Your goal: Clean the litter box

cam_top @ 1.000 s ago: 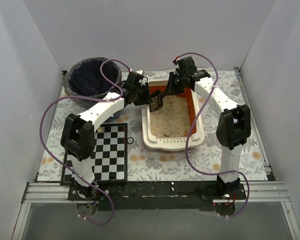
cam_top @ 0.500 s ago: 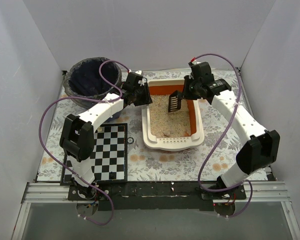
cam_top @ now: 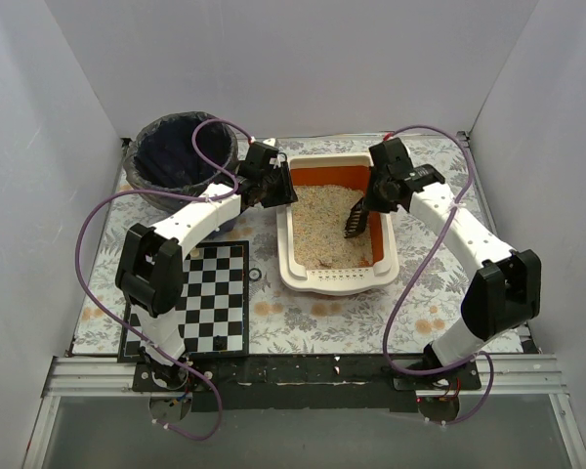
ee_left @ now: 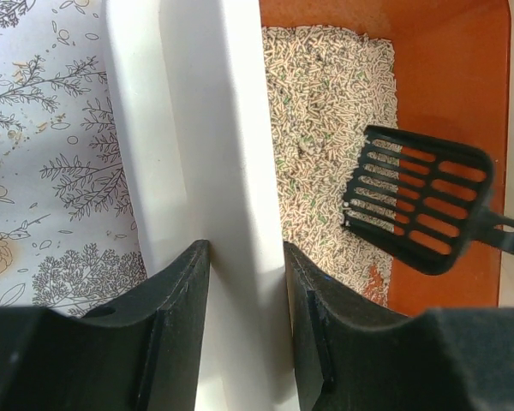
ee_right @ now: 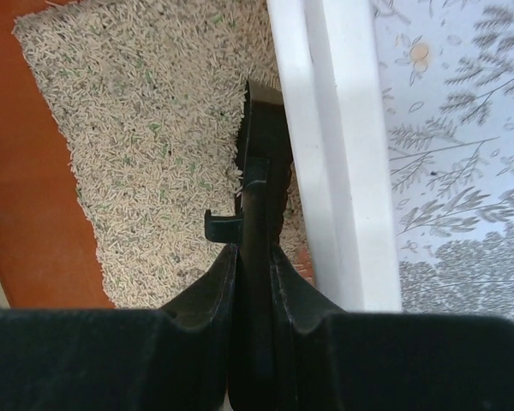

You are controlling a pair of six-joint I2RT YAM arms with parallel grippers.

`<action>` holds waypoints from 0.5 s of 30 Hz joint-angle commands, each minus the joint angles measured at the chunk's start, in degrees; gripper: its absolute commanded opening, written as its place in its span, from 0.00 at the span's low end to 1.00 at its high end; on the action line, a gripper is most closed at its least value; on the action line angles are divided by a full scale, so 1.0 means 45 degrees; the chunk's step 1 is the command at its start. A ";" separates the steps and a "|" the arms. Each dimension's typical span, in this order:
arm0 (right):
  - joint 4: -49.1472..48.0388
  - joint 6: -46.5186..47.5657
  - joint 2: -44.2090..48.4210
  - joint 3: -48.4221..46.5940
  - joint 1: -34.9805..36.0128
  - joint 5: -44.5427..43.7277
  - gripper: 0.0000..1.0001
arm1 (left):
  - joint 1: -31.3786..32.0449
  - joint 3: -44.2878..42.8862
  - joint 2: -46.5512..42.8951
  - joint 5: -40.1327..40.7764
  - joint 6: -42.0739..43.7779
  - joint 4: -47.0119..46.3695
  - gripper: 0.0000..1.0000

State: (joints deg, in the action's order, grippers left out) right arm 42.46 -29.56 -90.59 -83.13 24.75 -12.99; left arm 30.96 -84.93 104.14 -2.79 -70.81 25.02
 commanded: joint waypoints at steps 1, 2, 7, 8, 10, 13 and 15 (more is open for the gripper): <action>-0.2182 -0.2448 -0.0026 0.1750 -0.0051 0.1126 0.01 | 0.0073 0.0259 -0.0407 -0.0787 -0.0007 -0.0442 0.35; -0.2653 -0.2802 -0.0161 0.2123 -0.0051 0.1458 0.01 | 0.0073 0.0278 -0.0407 -0.0845 -0.0008 -0.0442 0.35; -0.4275 -0.4599 -0.0885 0.3315 -0.0032 0.2243 0.01 | 0.0073 0.0454 -0.0427 -0.0885 -0.0203 -0.0422 0.34; -0.4801 -0.4931 -0.1001 0.3588 0.0007 0.2301 0.01 | 0.0073 0.0512 -0.0427 -0.0885 -0.0242 -0.0422 0.34; -0.5623 -0.5654 -0.1236 0.4058 0.0279 0.1526 0.01 | 0.0073 0.0590 -0.0388 -0.0962 -0.0359 -0.0422 0.33; -0.6873 -0.6144 -0.1996 0.4450 0.0495 0.1323 0.01 | 0.0073 0.0494 -0.0232 -0.1099 -0.0379 -0.0422 0.32; -0.8508 -0.6282 -0.2446 0.5014 0.0631 0.1908 0.01 | 0.0073 0.0455 -0.0134 -0.1119 -0.0379 -0.0403 0.32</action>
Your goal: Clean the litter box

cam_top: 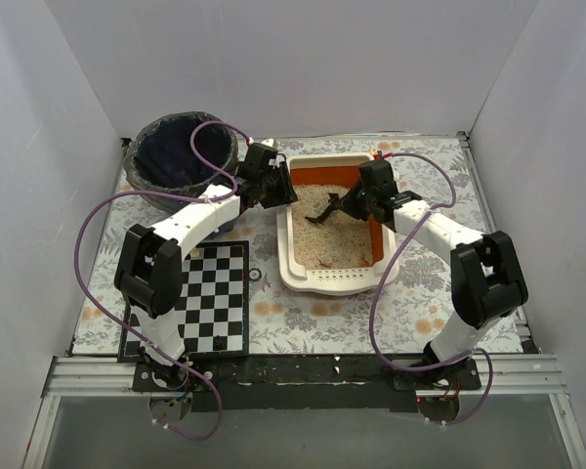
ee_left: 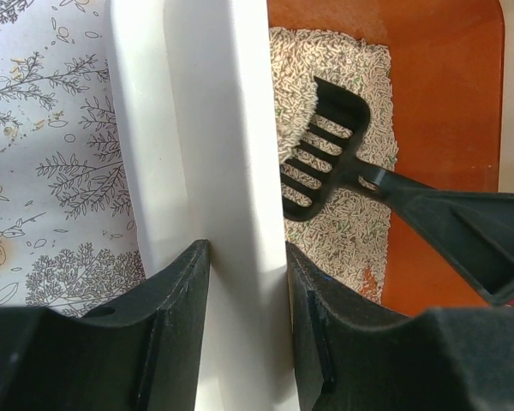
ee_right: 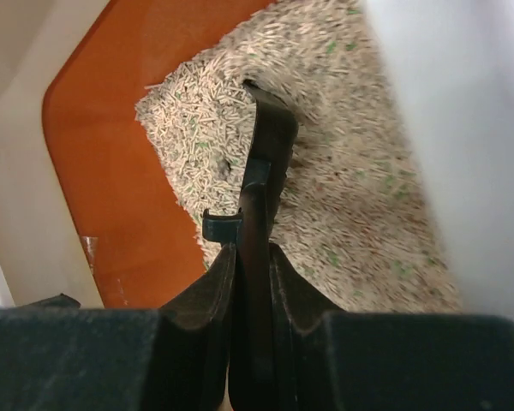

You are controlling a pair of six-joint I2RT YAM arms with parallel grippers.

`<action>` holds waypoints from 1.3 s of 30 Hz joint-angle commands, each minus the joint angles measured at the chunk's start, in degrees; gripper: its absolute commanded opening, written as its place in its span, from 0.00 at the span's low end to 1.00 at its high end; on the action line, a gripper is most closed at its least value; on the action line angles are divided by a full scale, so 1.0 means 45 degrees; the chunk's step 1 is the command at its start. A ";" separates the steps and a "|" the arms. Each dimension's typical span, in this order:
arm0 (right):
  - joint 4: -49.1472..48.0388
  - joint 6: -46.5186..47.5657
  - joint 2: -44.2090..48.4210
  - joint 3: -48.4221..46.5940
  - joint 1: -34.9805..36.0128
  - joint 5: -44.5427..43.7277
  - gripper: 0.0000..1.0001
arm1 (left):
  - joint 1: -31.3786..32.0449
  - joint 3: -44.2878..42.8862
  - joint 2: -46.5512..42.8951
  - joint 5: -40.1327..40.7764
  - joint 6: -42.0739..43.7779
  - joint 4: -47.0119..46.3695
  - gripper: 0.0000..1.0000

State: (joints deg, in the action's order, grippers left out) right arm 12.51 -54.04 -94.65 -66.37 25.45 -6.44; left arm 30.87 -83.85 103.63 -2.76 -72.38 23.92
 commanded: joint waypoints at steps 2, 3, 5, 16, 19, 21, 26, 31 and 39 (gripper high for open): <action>-0.3456 -0.1036 -0.2127 0.1836 0.0516 0.1328 0.01 | 0.0092 0.0158 0.0075 -0.1163 -0.0029 -0.0160 0.31; -0.3928 -0.1134 -0.2324 0.1974 0.0554 0.1855 0.01 | 0.0092 0.0100 0.0172 -0.1182 -0.0010 -0.0160 0.31; -0.4712 -0.1213 -0.2501 0.2461 0.0807 0.1667 0.01 | 0.0092 -0.0056 0.0309 -0.1299 0.0010 -0.0140 0.28; -0.9033 -0.1862 -0.2092 0.5394 0.1200 0.0666 0.01 | 0.0092 -0.0682 0.0662 -0.1145 0.0068 0.0172 0.23; -0.7436 -0.0709 -0.2013 0.4888 0.0674 0.1330 0.01 | -0.0005 -0.0799 0.0622 -0.0675 0.0672 0.0192 0.10; -0.6979 -0.0279 -0.2110 0.4729 -0.0008 0.2789 0.01 | -0.0258 -0.0819 0.0622 -0.1139 0.1178 -0.0060 0.00; -0.5890 0.1925 -0.2755 0.3854 -0.1456 0.5454 0.01 | -0.0435 -0.1052 0.0817 -0.2157 0.2760 -0.0492 0.00; -0.2378 0.4719 -0.2834 0.1667 -0.1496 0.4812 0.01 | -0.0474 -0.1891 0.1578 -0.2746 0.3487 -0.0200 0.00; 0.0013 0.6307 -0.2190 0.0256 -0.1535 0.2761 0.01 | -0.0591 -0.2128 0.1404 -0.2297 0.4131 0.0328 0.00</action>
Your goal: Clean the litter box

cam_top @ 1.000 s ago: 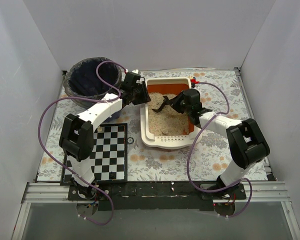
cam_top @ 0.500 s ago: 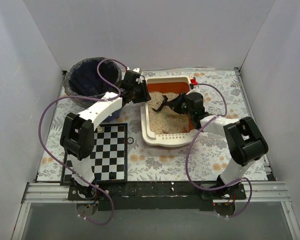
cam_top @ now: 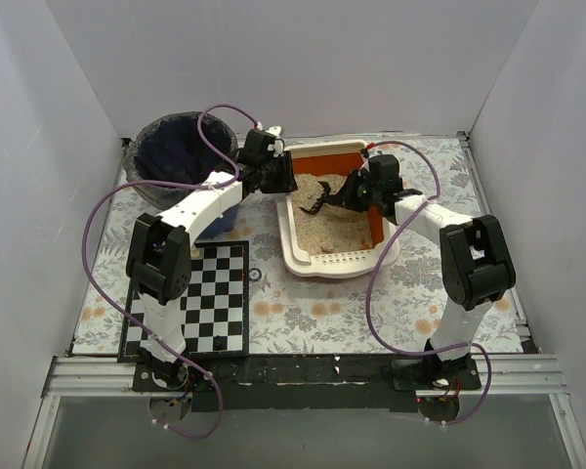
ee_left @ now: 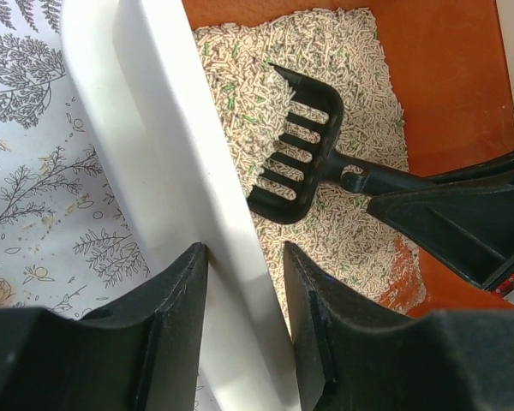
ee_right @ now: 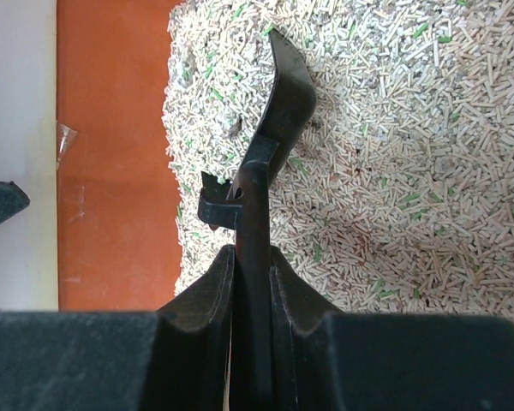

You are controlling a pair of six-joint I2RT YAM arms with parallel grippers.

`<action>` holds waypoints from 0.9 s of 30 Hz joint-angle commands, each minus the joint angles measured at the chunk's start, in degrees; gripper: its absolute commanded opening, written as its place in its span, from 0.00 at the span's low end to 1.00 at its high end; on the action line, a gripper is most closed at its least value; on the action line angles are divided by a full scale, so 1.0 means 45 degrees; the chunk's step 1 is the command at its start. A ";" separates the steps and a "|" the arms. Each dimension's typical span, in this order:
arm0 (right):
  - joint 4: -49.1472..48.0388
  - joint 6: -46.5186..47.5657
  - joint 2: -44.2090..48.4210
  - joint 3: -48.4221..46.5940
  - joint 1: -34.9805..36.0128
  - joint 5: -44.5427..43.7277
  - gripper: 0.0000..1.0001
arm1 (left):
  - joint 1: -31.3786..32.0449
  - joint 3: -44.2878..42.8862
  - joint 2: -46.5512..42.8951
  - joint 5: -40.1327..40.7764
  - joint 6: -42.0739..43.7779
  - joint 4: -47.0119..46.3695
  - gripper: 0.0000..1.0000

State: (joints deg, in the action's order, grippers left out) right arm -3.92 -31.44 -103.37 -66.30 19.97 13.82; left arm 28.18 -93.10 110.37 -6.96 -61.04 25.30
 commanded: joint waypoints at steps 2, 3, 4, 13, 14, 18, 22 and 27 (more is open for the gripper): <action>0.2733 0.0624 0.0002 0.0844 -0.0316 -0.1745 0.01 | 0.0006 0.0024 -0.0209 -0.1324 0.1552 0.0023 0.00; 0.1993 0.0194 0.0100 0.1253 -0.0316 -0.1609 0.01 | 0.0006 0.0083 -0.0209 -0.1343 0.1397 0.0022 0.00; 0.1328 -0.0313 0.0178 0.1683 -0.0316 -0.1375 0.01 | 0.0006 0.0083 -0.0229 -0.1440 0.1299 0.0022 0.00; -0.1802 -0.3481 0.2618 0.3756 -0.0335 -0.2739 0.01 | 0.0006 0.0122 -0.0326 0.0023 -0.0439 0.0433 0.00; -0.1862 -0.3636 0.2871 0.3854 -0.0335 -0.2740 0.01 | 0.0006 0.0142 -0.0385 0.0082 -0.0576 0.0433 0.00; -0.2464 -0.4554 0.3634 0.4536 -0.0355 -0.2681 0.01 | 0.0006 0.0239 -0.0619 0.0160 -0.0967 0.0394 0.10; -0.4124 -0.5628 0.4395 0.5552 -0.0414 -0.2603 0.01 | 0.0006 0.0278 -0.0834 0.0063 -0.1260 0.0394 0.27; -0.4402 -0.5884 0.5196 0.5555 -0.0433 -0.2994 0.01 | 0.0006 0.0552 -0.1185 -0.0210 -0.1456 0.0335 0.48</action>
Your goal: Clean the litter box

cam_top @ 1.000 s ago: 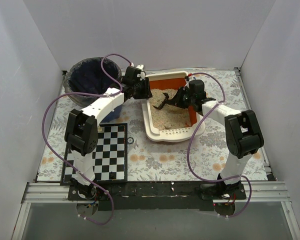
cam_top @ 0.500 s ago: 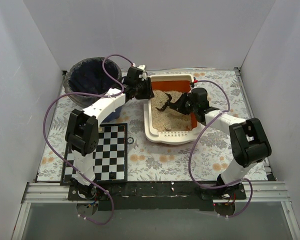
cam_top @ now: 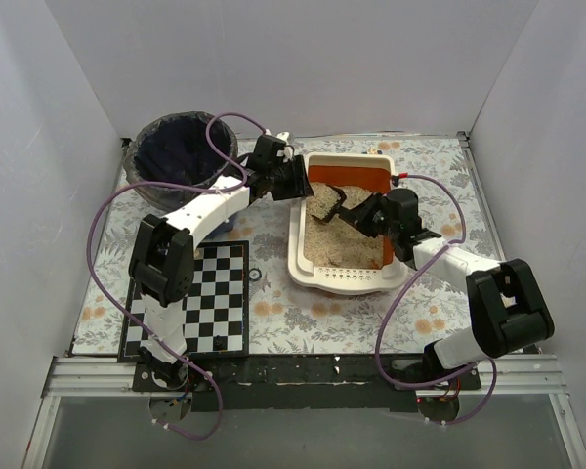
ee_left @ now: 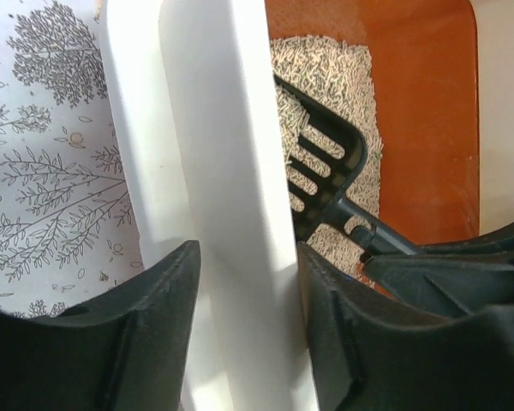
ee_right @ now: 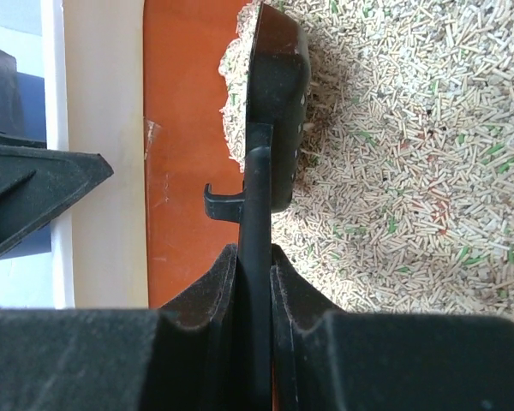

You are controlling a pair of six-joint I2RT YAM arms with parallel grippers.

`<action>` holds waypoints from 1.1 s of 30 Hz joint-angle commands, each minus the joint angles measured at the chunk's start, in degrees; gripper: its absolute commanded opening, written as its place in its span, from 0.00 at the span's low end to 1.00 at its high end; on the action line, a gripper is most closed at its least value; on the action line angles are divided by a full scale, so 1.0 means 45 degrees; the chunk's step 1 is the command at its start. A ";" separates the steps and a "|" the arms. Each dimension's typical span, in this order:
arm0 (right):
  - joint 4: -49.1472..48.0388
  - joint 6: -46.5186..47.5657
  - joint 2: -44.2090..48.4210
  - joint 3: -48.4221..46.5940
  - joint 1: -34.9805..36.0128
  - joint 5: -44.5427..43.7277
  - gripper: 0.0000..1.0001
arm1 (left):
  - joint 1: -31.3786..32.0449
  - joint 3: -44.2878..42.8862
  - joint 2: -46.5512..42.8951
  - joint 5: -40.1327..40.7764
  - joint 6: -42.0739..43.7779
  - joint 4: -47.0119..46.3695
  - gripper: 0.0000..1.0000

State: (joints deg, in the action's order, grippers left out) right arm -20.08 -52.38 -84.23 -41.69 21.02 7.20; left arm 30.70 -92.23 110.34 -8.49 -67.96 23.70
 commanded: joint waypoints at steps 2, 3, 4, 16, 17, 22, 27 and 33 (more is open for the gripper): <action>-0.0774 -0.1212 0.1215 0.0066 -0.0666 -0.1990 0.01 | -0.0552 0.0494 -0.1356 0.0032 0.0006 0.0651 0.56; -0.0754 -0.1192 0.1371 0.0124 -0.0647 -0.2088 0.01 | -0.0552 0.0591 -0.1492 -0.0026 0.0005 0.0592 0.60; -0.0773 -0.1231 0.1528 0.0240 -0.0666 -0.2108 0.01 | -0.0552 0.0670 -0.1610 -0.0085 -0.0014 0.0553 0.65; -0.1397 -0.1602 0.2895 0.1197 -0.0705 -0.1992 0.01 | -0.0552 0.1119 -0.2372 -0.0281 -0.0326 0.0143 0.98; -0.1417 -0.1621 0.3071 0.1315 -0.0705 -0.1972 0.01 | -0.0552 0.1178 -0.2431 -0.0339 -0.0365 0.0104 0.98; -0.1262 -0.1778 0.4319 0.2173 -0.0744 -0.1991 0.01 | -0.0552 0.1392 -0.2762 -0.0807 -0.0541 -0.0072 0.98; -0.1980 -0.2498 0.5765 0.3481 -0.0900 -0.1017 0.01 | -0.0552 0.1861 -0.3290 -0.1257 -0.0658 -0.0501 0.98; -0.4147 -0.4412 0.7308 0.5142 -0.0978 -0.1190 0.01 | -0.0552 0.2310 -0.3915 -0.1511 -0.0737 -0.0794 0.98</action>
State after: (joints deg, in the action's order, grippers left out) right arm -26.37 -65.69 -55.31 -21.21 17.19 1.67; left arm 28.23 -82.78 98.70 -13.47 -70.98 22.57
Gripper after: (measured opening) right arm 0.211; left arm 0.981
